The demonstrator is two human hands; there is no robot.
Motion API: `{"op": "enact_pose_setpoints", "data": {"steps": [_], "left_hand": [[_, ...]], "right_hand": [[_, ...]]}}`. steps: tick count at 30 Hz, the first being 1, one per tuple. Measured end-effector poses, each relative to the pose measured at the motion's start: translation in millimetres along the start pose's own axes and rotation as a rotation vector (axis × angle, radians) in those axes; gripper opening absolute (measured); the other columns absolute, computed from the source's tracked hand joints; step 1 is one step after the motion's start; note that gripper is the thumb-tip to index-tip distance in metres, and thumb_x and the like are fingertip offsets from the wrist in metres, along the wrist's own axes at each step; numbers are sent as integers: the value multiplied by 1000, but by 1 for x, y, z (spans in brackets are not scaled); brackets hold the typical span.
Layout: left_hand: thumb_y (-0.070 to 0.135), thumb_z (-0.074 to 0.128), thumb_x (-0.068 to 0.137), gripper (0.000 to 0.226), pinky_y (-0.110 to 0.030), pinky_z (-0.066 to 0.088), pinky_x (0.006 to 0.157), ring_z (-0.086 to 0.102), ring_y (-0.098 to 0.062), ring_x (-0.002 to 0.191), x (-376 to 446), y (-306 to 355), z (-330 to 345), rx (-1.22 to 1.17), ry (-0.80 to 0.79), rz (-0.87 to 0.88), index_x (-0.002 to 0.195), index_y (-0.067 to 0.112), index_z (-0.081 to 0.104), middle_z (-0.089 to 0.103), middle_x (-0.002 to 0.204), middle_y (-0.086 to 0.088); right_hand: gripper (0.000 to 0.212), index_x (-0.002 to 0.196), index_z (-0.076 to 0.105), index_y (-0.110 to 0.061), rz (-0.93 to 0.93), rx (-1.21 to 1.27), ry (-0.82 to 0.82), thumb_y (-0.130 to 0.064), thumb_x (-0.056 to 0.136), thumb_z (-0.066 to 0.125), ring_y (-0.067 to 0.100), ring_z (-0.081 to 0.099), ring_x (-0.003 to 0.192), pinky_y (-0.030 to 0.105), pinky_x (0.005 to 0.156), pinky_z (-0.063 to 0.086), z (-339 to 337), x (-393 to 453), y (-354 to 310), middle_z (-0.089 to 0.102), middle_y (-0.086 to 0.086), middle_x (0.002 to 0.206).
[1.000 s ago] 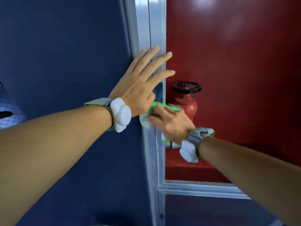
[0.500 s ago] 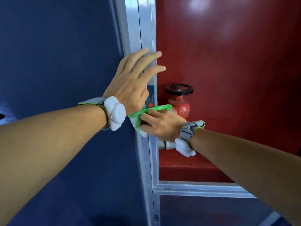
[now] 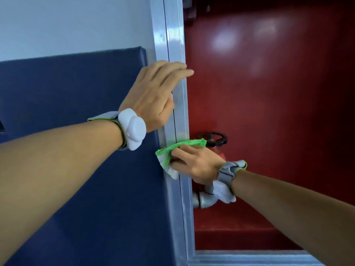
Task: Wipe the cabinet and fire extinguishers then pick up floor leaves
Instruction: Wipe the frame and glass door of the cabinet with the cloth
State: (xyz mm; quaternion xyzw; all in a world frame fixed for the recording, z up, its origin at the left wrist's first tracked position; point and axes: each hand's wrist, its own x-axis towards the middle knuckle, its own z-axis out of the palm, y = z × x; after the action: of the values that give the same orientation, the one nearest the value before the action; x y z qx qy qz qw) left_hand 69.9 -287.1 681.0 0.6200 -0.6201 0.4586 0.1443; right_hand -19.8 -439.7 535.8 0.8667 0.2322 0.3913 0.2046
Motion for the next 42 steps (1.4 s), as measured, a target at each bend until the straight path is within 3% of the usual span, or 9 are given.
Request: {"op": "enact_pose_setpoints", "data": {"steps": [3, 11, 17, 23, 28, 32, 35, 39, 42], "left_hand": [[5, 41, 80, 59, -42, 36, 104, 45, -31, 127, 17, -11, -13, 8, 36, 6, 138, 11, 50, 50, 143, -6], [4, 35, 77, 61, -49, 41, 101, 49, -32, 125, 73, -48, -53, 7, 87, 53, 135, 11, 51, 50, 142, -7], [7, 35, 77, 62, -48, 40, 104, 50, -27, 125, 112, -63, -73, -92, 201, 28, 137, 14, 49, 48, 143, -3], [10, 34, 86, 56, -37, 39, 109, 49, -19, 121, 161, -86, -95, -249, 364, -83, 139, 17, 46, 50, 139, -2], [15, 33, 93, 53, -30, 35, 110, 45, -19, 131, 190, -96, -113, -326, 483, -161, 144, 17, 43, 47, 146, -1], [16, 43, 87, 63, -33, 30, 113, 38, -26, 138, 205, -100, -114, -189, 343, -128, 150, 19, 37, 42, 152, -3], [24, 47, 81, 67, -41, 31, 114, 36, -30, 138, 214, -97, -109, -49, 248, -143, 148, 21, 42, 43, 151, -1], [31, 38, 67, 80, -37, 28, 109, 35, -30, 135, 223, -80, -108, 67, 151, -158, 146, 24, 43, 43, 149, 4], [31, 39, 68, 82, -40, 32, 108, 37, -31, 130, 230, -74, -111, 32, 111, -161, 149, 22, 36, 45, 144, 1]], "right_hand": [[16, 91, 67, -13, -181, -76, -83, -2, 87, 56, 26, 53, 72, 38, 46, 47, -15, 12, 26, 62, 9, 96], [28, 97, 70, -11, -75, -156, 29, 4, 77, 56, 29, 55, 73, 35, 39, 44, -77, 80, 82, 61, 11, 98], [27, 102, 70, -14, 140, -213, 215, -3, 77, 69, 33, 59, 73, 35, 38, 45, -126, 139, 122, 61, 13, 100], [23, 96, 59, -13, 298, -306, 365, -9, 77, 71, 35, 48, 52, 29, 42, 32, -184, 208, 165, 58, 18, 96], [21, 107, 60, -16, 562, -319, 457, -14, 88, 52, 33, 41, 59, 37, 54, 36, -221, 244, 183, 49, 13, 109], [18, 101, 58, -17, 658, -346, 545, -15, 85, 51, 38, 49, 64, 43, 58, 48, -235, 218, 196, 48, 13, 112], [21, 101, 60, -15, 729, -376, 585, -19, 84, 50, 43, 56, 70, 40, 57, 44, -251, 179, 213, 49, 15, 114], [26, 112, 60, -16, 1123, -333, 809, -18, 89, 48, 42, 58, 91, 35, 68, 35, -279, 131, 238, 47, 14, 122], [29, 114, 57, -21, 1358, -246, 968, -11, 89, 47, 35, 60, 91, 33, 68, 34, -276, 146, 243, 44, 10, 127]]}}
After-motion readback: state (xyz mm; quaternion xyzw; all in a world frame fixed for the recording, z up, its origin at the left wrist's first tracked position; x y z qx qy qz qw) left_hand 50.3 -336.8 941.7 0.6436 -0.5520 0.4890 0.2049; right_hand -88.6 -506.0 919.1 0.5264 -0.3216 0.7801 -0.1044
